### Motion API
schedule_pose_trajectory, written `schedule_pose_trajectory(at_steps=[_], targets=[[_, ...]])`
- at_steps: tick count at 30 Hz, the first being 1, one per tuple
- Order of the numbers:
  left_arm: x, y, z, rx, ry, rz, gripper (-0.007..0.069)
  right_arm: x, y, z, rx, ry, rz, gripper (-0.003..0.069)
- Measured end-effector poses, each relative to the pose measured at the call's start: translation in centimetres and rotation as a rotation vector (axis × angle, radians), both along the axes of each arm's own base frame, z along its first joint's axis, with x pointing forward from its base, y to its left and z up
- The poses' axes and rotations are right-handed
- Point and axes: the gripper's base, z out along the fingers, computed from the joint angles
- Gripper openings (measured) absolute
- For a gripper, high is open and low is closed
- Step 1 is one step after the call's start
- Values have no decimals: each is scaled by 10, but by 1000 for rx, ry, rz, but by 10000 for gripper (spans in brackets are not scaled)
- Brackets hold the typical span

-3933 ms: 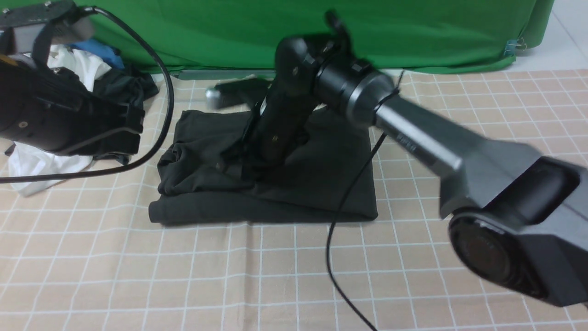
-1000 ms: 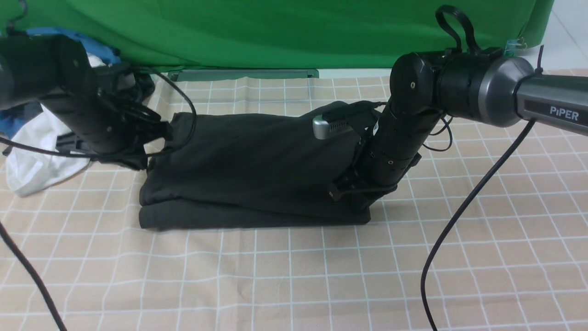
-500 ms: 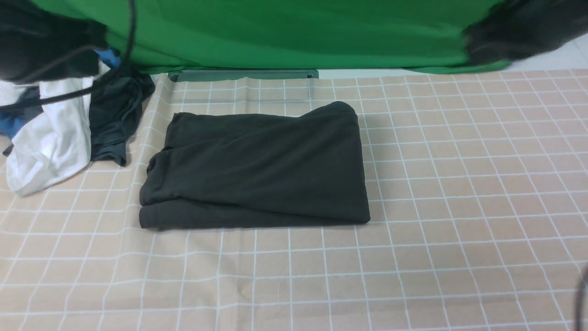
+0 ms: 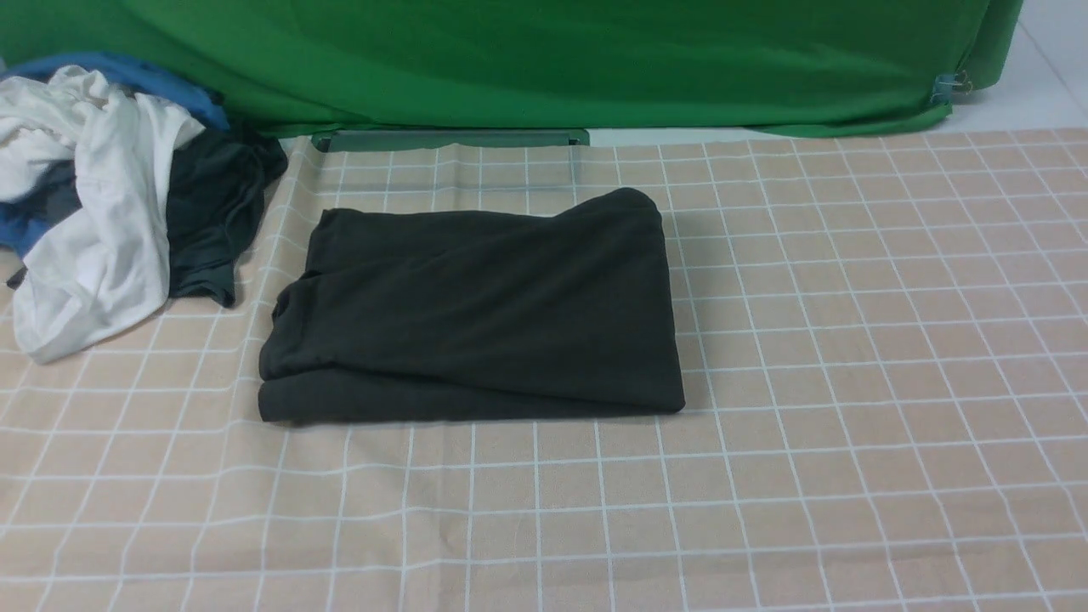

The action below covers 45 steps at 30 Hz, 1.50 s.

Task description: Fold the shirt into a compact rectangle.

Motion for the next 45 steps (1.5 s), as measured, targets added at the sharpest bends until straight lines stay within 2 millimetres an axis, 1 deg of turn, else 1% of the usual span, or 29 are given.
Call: schedule_pose_trajectory(at_steps=[1,5,8,11,15,17,23,39,42,45], targets=[[-6,1,-6,-5,-33,6,18,-10,-3,-9,15,-55,-9,38],[-19,2,-27,-20,-112,20,18,-38,-11,-32,53,-201,-31,38],[-21,2,-38,-21,-110,22,18,-49,-14,-39,65,-250,-35,39],[-18,2,-46,-20,-85,22,18,-56,-15,-39,73,-284,-36,51],[-18,2,-47,-21,-83,22,18,-58,-16,-38,78,-302,-38,89],[-18,2,-47,-21,-86,23,18,-58,-16,-38,80,-302,-37,120],[-17,3,-48,-8,-82,28,19,-58,-16,-38,81,-301,-37,162],[-17,5,-49,25,-84,41,19,-58,-16,-38,82,-298,-36,197],[-14,7,-52,75,-101,52,19,-58,-16,-38,81,-297,-36,200],[-6,10,-61,112,-175,91,19,-58,-16,-38,81,-297,-36,211]])
